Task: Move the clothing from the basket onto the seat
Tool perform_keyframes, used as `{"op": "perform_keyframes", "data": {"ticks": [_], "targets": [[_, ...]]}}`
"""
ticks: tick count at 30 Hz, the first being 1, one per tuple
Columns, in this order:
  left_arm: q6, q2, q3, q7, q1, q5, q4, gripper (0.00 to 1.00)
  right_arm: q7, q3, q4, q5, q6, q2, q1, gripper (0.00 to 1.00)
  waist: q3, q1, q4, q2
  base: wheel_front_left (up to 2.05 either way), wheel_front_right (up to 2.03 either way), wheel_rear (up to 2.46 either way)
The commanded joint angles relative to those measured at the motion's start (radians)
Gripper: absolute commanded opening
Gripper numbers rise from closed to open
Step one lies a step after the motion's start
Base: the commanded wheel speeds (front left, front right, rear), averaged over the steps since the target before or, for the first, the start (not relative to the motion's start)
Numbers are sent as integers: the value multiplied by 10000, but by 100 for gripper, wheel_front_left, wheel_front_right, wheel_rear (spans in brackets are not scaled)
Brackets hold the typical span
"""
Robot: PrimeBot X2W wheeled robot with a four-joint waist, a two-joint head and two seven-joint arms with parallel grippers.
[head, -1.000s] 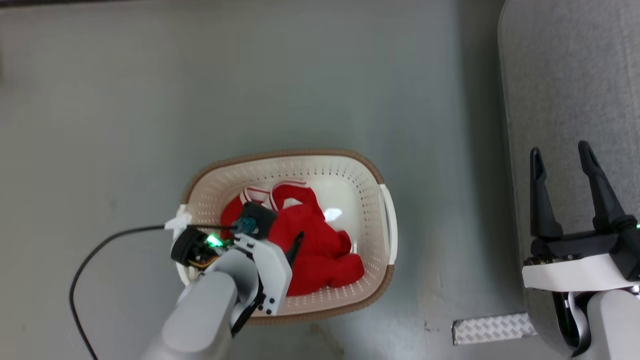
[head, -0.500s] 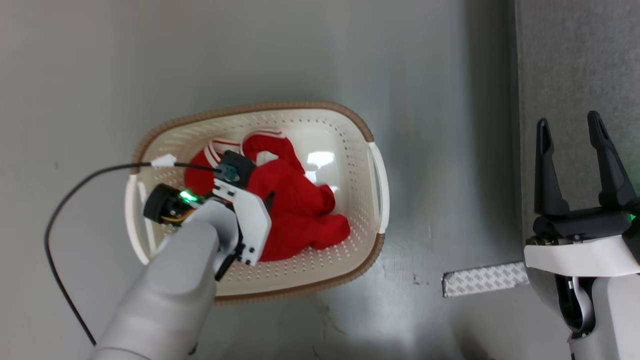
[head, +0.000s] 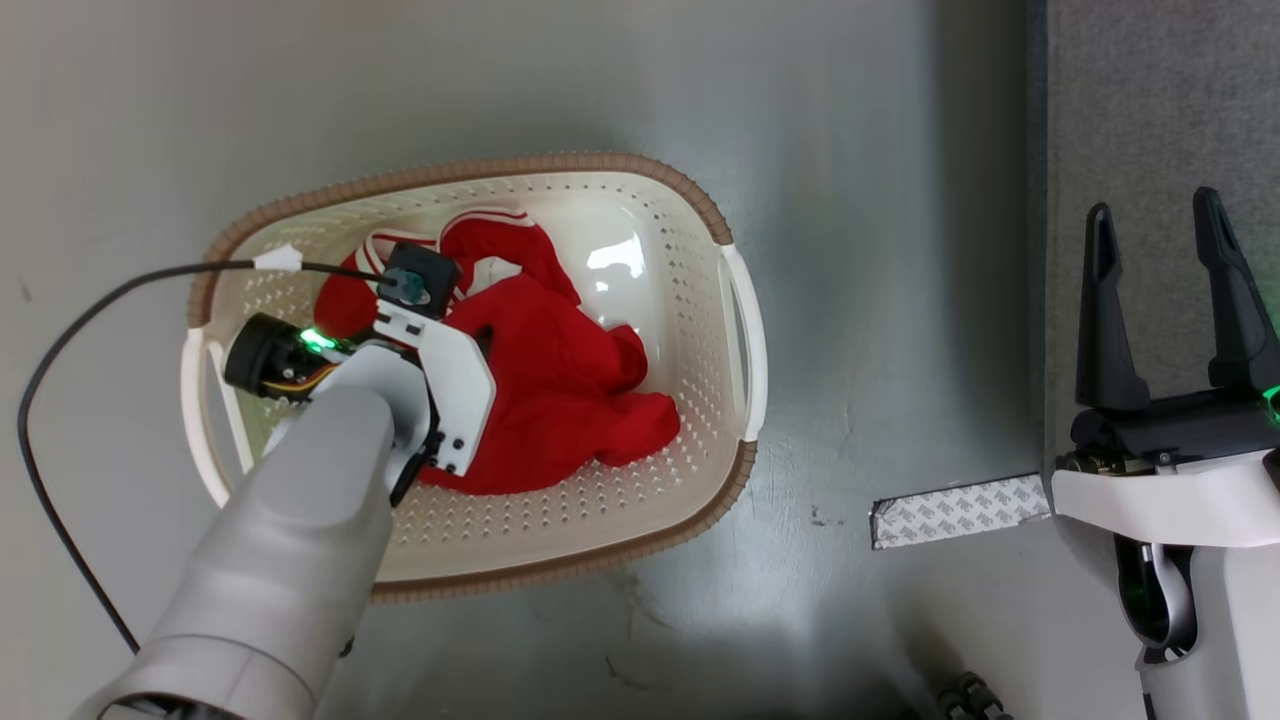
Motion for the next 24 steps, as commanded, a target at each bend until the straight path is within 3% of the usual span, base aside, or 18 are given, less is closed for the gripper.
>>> {"op": "perform_keyframes", "data": {"ticks": [1,11,22,23,24], "targets": [[44,28,5,-12,-141,-3,108,100,22,-66,142,-6,-22,-14,-43,100,80,1,-4,0,0,0,0],[-8,-66,-176,-186,-477,-106,758,100,34,-64,82,-41,1,-14,45,100,475,1,-56,0,0,0,0],[-361,-378,-583,-65,-467,-272,1166,100,59,-201,53,-124,1,-17,162,100,593,1,-62,0,0,0,0],[-376,-402,-654,-44,-429,-274,1188,93,59,-208,47,-133,1,-18,164,100,591,1,-70,0,0,0,0],[-416,-418,-698,-58,-410,-294,1195,45,59,-222,42,-144,1,-20,171,100,588,1,-74,0,0,0,0]]}}
